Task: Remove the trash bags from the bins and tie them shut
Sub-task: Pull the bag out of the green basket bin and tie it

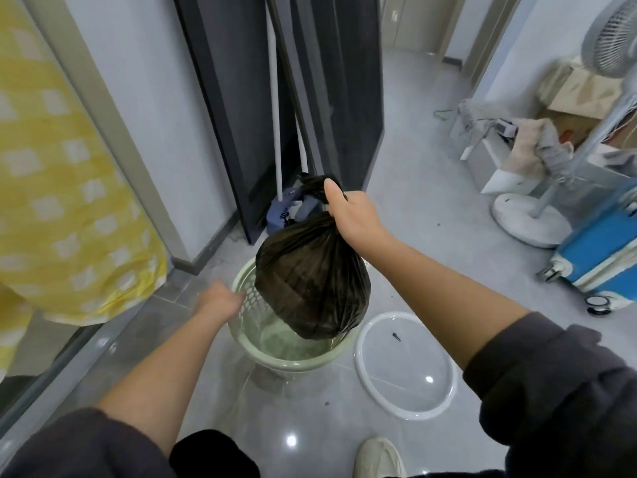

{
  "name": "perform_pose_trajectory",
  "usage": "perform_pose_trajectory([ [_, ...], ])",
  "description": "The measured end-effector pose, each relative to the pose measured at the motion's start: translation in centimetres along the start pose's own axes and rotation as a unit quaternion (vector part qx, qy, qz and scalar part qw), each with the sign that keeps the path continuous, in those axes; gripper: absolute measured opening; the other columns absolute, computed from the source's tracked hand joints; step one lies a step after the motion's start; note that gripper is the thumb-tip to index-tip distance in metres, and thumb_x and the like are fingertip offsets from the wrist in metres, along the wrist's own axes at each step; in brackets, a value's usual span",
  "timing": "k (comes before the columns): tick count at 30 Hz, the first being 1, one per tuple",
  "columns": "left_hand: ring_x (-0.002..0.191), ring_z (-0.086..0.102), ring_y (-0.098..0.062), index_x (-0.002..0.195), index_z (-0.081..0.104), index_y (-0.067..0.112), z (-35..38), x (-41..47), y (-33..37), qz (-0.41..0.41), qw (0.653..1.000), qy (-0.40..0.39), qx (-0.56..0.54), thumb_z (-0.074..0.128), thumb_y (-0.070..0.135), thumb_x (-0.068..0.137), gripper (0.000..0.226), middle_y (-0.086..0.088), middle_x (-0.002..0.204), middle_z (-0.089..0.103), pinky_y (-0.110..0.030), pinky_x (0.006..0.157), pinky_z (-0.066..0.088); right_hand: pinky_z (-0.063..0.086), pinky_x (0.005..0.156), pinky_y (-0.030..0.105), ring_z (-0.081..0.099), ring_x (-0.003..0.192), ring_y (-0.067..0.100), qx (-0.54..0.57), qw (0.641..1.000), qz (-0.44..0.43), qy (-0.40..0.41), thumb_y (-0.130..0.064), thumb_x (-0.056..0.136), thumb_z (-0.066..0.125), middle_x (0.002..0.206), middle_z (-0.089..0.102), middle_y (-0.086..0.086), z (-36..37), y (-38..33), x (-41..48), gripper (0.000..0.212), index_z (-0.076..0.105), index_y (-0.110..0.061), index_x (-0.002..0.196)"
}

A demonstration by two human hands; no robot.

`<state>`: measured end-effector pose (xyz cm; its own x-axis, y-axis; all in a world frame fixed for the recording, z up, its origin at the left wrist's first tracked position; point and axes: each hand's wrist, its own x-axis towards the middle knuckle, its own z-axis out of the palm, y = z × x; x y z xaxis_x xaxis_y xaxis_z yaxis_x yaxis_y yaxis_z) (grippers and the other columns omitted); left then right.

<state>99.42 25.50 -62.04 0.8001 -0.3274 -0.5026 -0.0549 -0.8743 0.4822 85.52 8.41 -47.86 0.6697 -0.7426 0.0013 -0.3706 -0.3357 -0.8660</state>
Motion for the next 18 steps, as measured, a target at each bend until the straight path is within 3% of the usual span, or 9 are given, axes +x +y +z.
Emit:
perform_pose_trajectory([
  [3, 0.097, 0.062, -0.034, 0.129, 0.045, 0.01, -0.8, -2.3, 4.1, 0.081, 0.994, -0.021, -0.071, 0.051, 0.034, 0.094, 0.042, -0.016, 0.115, 0.061, -0.039, 0.082, 0.051, 0.024, 0.052, 0.029, 0.03, 0.044, 0.011, 0.006, 0.999, -0.013, 0.04, -0.047, 0.097, 0.038, 0.048, 0.032, -0.005, -2.7, -2.4, 0.0, 0.053, 0.032, -0.014, 0.054],
  [7, 0.076, 0.067, -0.032, 0.116, 0.053, 0.012, -0.6, -4.5, 9.8, 0.081, 0.959, -0.123, -0.243, 0.036, 0.025, 0.099, 0.027, -0.014, 0.099, 0.062, -0.042, 0.066, 0.057, 0.022, 0.055, 0.031, 0.029, 0.048, 0.015, -0.001, 0.997, -0.019, 0.077, -0.048, 0.097, 0.036, 0.054, 0.03, 0.001, -6.1, -3.6, -0.6, 0.051, 0.038, -0.01, 0.063],
  [11, 0.067, 0.067, -0.029, 0.111, 0.058, 0.009, 1.9, -5.9, 14.2, 0.106, 0.939, -0.183, -0.273, 0.041, 0.027, 0.096, 0.029, -0.014, 0.091, 0.065, -0.038, 0.057, 0.057, 0.02, 0.052, 0.029, 0.025, 0.048, 0.014, 0.02, 0.993, -0.013, 0.115, -0.045, 0.098, 0.036, 0.052, 0.025, -0.001, -9.8, -2.7, -1.6, 0.052, 0.026, -0.017, 0.055],
  [15, 0.064, 0.069, -0.029, 0.104, 0.06, 0.008, 6.5, -6.8, 17.8, 0.107, 0.925, -0.228, -0.283, 0.045, 0.024, 0.093, 0.024, -0.013, 0.088, 0.067, -0.034, 0.053, 0.056, 0.019, 0.047, 0.026, 0.023, 0.046, 0.011, 0.032, 0.984, 0.008, 0.173, -0.044, 0.097, 0.038, 0.055, 0.025, 0.0, -13.3, -0.2, -1.4, 0.049, 0.028, -0.016, 0.058],
  [18, 0.067, 0.066, -0.029, 0.09, 0.06, 0.006, 10.9, -7.6, 19.4, 0.089, 0.922, -0.262, -0.27, 0.042, 0.017, 0.092, 0.022, -0.014, 0.08, 0.064, -0.037, 0.061, 0.058, 0.019, 0.042, 0.023, 0.023, 0.042, 0.008, 0.034, 0.979, 0.041, 0.195, -0.041, 0.097, 0.039, 0.054, 0.026, -0.001, -15.1, 3.6, -1.4, 0.047, 0.029, -0.015, 0.06],
])
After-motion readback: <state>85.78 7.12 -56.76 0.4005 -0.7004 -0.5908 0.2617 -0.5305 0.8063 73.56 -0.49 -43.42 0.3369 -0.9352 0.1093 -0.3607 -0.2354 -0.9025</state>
